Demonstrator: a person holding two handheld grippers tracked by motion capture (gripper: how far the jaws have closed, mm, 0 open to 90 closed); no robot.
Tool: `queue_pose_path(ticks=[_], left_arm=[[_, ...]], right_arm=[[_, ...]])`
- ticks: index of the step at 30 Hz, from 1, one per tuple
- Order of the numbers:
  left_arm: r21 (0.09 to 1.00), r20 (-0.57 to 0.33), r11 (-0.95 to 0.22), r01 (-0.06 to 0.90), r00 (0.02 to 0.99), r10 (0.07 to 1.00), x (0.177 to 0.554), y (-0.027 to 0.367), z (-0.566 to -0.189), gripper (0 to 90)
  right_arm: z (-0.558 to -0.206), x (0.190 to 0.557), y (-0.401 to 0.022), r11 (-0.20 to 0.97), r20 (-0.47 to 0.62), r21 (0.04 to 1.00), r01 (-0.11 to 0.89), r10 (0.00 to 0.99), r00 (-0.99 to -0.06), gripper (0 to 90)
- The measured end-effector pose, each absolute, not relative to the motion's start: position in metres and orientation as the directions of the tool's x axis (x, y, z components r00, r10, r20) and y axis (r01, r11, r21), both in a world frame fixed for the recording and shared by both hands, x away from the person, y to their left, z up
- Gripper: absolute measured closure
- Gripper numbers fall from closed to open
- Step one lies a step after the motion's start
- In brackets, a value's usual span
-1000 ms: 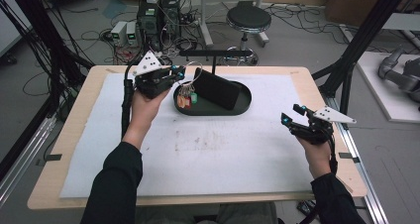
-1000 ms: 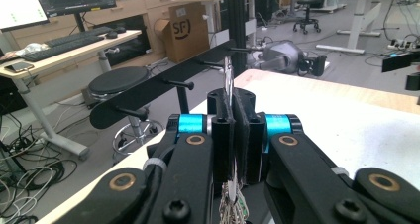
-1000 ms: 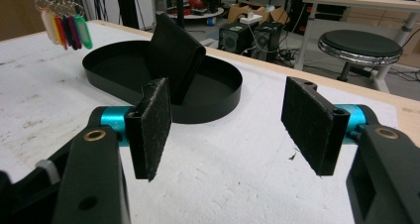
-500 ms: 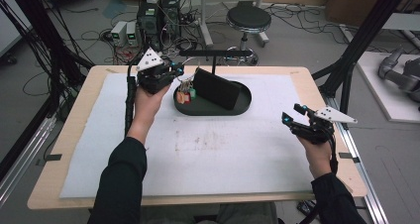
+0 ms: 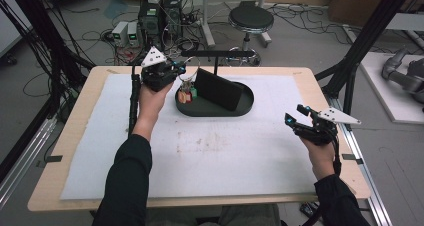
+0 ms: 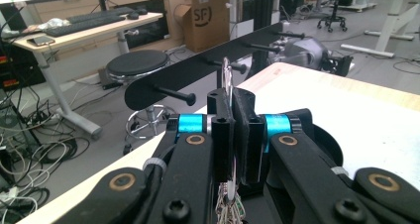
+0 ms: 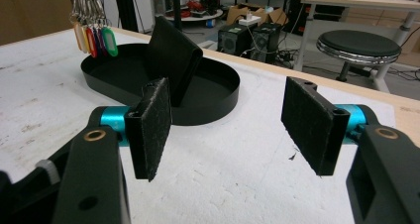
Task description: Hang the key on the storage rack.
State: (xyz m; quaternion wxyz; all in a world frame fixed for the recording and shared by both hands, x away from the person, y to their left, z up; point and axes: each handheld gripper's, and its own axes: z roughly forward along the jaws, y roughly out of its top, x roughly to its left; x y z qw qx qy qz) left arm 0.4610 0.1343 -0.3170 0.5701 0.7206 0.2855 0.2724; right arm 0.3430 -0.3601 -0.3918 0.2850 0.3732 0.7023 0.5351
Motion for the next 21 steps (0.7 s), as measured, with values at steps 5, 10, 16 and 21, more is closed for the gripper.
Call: queue_pose_path(ticks=[5, 10, 16, 21], left_arm=[[0.977, 0.048, -0.176, 0.121, 0.678, 0.733, 0.467, 0.133, -0.321, 86.5], [0.978, 0.024, -0.156, 0.140, 0.662, 0.749, 0.472, 0.136, -0.324, 86.5], [0.976, 0.009, -0.149, 0.158, 0.655, 0.755, 0.477, 0.138, -0.328, 86.4], [0.975, 0.000, -0.144, 0.170, 0.646, 0.763, 0.479, 0.139, -0.330, 86.5]], right_arm=[[-0.392, 0.343, -0.361, 0.146, 0.003, 0.964, 0.222, 0.830, -0.558, 36.6], [-0.392, 0.343, -0.362, 0.144, 0.004, 0.964, 0.222, 0.831, -0.556, 36.6], [-0.392, 0.343, -0.362, 0.144, 0.003, 0.965, 0.221, 0.831, -0.556, 36.6], [-0.392, 0.343, -0.362, 0.142, 0.004, 0.965, 0.220, 0.831, -0.557, 36.6]])
